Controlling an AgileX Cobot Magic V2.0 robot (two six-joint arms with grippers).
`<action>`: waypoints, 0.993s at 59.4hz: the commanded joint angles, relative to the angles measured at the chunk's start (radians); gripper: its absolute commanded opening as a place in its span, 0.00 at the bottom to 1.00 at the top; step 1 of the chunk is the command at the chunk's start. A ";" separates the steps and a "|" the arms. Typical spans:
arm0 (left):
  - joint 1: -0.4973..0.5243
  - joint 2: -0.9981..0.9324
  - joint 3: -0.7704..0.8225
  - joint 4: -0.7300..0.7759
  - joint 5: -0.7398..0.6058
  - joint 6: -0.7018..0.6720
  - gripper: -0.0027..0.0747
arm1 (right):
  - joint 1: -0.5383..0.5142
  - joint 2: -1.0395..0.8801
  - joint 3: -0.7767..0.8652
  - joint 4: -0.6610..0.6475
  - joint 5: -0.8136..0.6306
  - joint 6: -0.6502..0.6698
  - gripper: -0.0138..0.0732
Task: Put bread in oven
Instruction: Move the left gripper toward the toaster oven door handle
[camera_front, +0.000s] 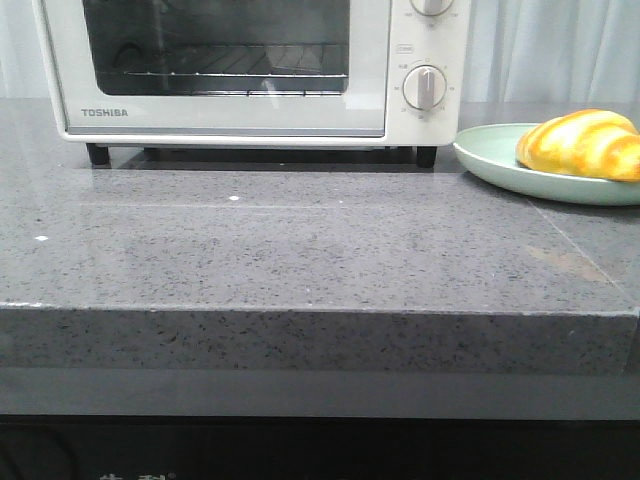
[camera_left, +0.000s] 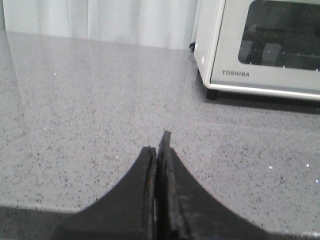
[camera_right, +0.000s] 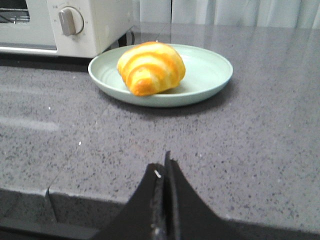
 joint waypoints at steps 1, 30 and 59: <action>-0.001 -0.017 0.000 -0.009 -0.152 -0.009 0.01 | -0.007 -0.023 -0.027 0.026 -0.119 0.002 0.09; 0.002 0.367 -0.459 0.045 0.116 0.000 0.01 | -0.007 0.250 -0.464 0.057 0.140 0.002 0.09; -0.415 1.010 -0.900 0.082 -0.120 0.049 0.01 | -0.007 0.309 -0.485 0.057 0.136 0.002 0.09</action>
